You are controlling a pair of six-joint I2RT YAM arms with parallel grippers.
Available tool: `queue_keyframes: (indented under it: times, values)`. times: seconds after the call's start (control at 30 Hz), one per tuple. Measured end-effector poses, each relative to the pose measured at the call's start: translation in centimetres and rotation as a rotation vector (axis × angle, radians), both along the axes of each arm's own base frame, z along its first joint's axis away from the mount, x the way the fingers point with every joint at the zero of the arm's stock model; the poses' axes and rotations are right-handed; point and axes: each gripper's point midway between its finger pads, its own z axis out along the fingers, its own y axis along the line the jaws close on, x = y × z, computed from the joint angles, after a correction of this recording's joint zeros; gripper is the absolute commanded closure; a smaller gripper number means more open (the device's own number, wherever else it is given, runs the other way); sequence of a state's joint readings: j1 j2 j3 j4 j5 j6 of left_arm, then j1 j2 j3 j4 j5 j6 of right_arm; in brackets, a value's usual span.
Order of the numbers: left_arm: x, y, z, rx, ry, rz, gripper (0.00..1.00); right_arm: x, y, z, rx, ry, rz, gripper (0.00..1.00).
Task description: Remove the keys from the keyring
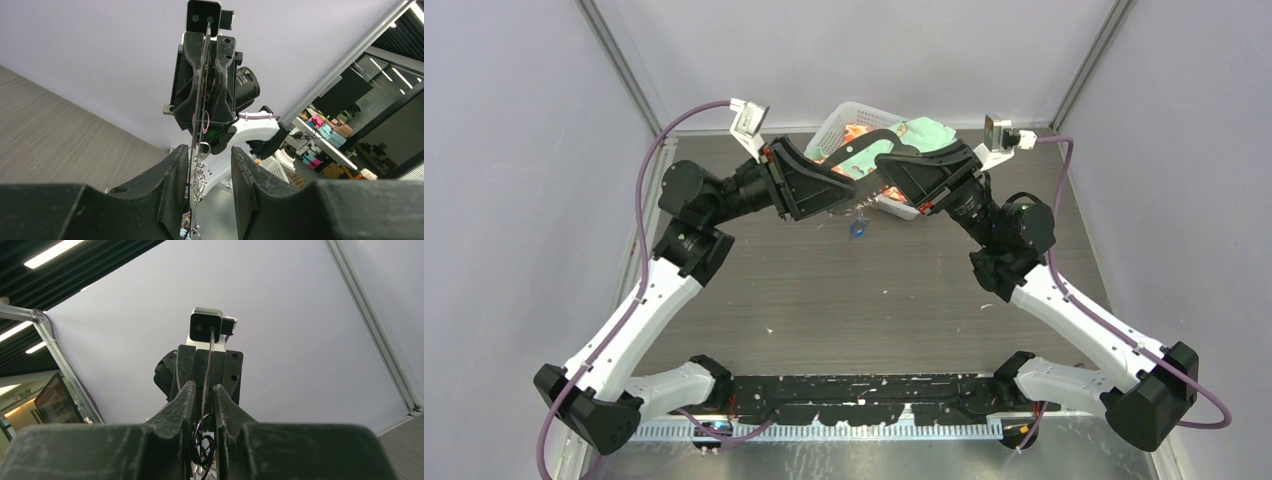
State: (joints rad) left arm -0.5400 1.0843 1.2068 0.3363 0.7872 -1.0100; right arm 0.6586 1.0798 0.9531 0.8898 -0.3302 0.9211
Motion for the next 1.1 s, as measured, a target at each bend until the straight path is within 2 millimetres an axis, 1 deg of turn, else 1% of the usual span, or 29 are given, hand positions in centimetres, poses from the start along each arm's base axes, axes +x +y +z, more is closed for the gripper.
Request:
queue_keyframes:
  times: [0.07, 0.13, 0.17, 0.2, 0.23, 0.27, 0.3, 0.33, 0.4, 0.43, 0.47, 0.5, 0.57, 0.63, 0.67, 0.73, 0.77, 0.8, 0.83, 0.87, 0.9, 0.93, 1.0, 1.03, 1.1]
  values:
    - [-0.1, -0.4, -0.3, 0.011, -0.001, -0.007, 0.64, 0.0, 0.0, 0.0, 0.001, -0.002, -0.006, 0.99]
    - [0.0, -0.7, -0.7, 0.022, 0.003, -0.009, 0.69, 0.1, 0.0, 0.1, 0.003, -0.004, -0.013, 0.99]
    - [0.0, -0.9, -0.9, 0.029, 0.004, -0.008, 0.74, 0.1, 0.1, 0.1, 0.002, -0.006, -0.018, 0.99]
    - [0.1, -0.9, -1.1, 0.034, 0.005, -0.006, 0.83, 0.1, 0.1, 0.1, 0.002, -0.009, -0.023, 0.99]
    - [0.3, -0.9, -1.2, 0.038, 0.005, 0.001, 0.94, 0.1, 0.1, 0.1, 0.001, -0.011, -0.026, 0.99]
    - [0.3, -0.9, -1.3, 0.040, 0.008, 0.004, 0.99, 0.2, 0.1, 0.1, 0.001, -0.012, -0.029, 0.99]
    - [0.5, -0.9, -1.4, 0.044, 0.000, 0.014, 1.00, 0.2, 0.1, 0.1, 0.000, -0.013, -0.031, 0.98]
    - [0.5, -0.9, -1.4, 0.047, -0.006, 0.017, 1.00, 0.3, 0.1, 0.0, -0.003, -0.012, -0.038, 0.90]
    - [0.6, -0.8, -1.3, 0.059, -0.031, 0.033, 1.00, 0.4, 0.1, -0.3, -0.019, -0.006, -0.048, 0.59]
    - [0.6, -0.8, -1.4, 0.080, -0.046, 0.045, 1.00, 0.5, 0.0, -0.6, -0.038, -0.002, -0.063, 0.47]
    - [0.7, -0.6, -1.3, 0.106, -0.064, 0.064, 1.00, 0.6, -0.1, -0.9, -0.063, 0.001, -0.084, 0.37]
    - [0.9, -0.4, -1.1, 0.131, -0.079, 0.094, 1.00, 0.6, -0.2, -1.3, -0.088, 0.005, -0.103, 0.31]
    - [1.0, 0.4, -0.1, 0.171, -0.120, 0.154, 1.00, 0.3, -1.0, -2.0, -0.132, 0.003, -0.148, 0.25]
    - [0.5, 1.0, 1.3, 0.211, -0.172, 0.198, 1.00, -0.5, -2.4, -2.6, -0.166, -0.009, -0.207, 0.22]
    - [0.2, 1.0, 2.0, 0.230, -0.199, 0.219, 1.00, -0.8, -3.1, -2.8, -0.176, -0.013, -0.232, 0.21]
    - [-1.0, 0.2, 3.3, 0.273, -0.266, 0.251, 1.00, -1.4, -4.4, -3.2, -0.196, -0.024, -0.285, 0.23]
    - [-1.4, -0.2, 3.6, 0.290, -0.297, 0.260, 1.00, -1.4, -4.6, -3.4, -0.204, -0.026, -0.298, 0.27]
    - [-1.9, -0.6, 3.3, 0.310, -0.321, 0.259, 1.00, -1.7, -4.9, -3.6, -0.210, -0.031, -0.303, 0.31]
    - [-2.0, -0.8, 2.7, 0.336, -0.333, 0.263, 1.00, -1.9, -5.0, -3.6, -0.209, -0.035, -0.302, 0.36]
    - [-1.8, -1.0, 2.1, 0.360, -0.338, 0.277, 1.00, -2.1, -4.8, -3.7, -0.208, -0.038, -0.290, 0.39]
    - [-1.4, -1.1, 1.5, 0.382, -0.344, 0.299, 1.00, -2.2, -4.4, -3.9, -0.210, -0.036, -0.271, 0.39]
    - [-0.9, -1.3, 0.8, 0.404, -0.346, 0.316, 0.99, -2.2, -3.5, -4.2, -0.217, -0.028, -0.244, 0.39]
    - [0.0, -1.7, -0.8, 0.448, -0.343, 0.348, 1.00, -2.6, -1.6, -5.3, -0.245, -0.014, -0.186, 0.38]
    - [0.3, -1.9, -1.5, 0.465, -0.339, 0.354, 1.00, -3.2, -0.5, -5.9, -0.261, -0.010, -0.155, 0.36]
    - [0.8, -2.4, -2.7, 0.494, -0.332, 0.358, 1.00, -4.0, 1.7, -8.2, -0.325, 0.006, -0.114, 0.34]
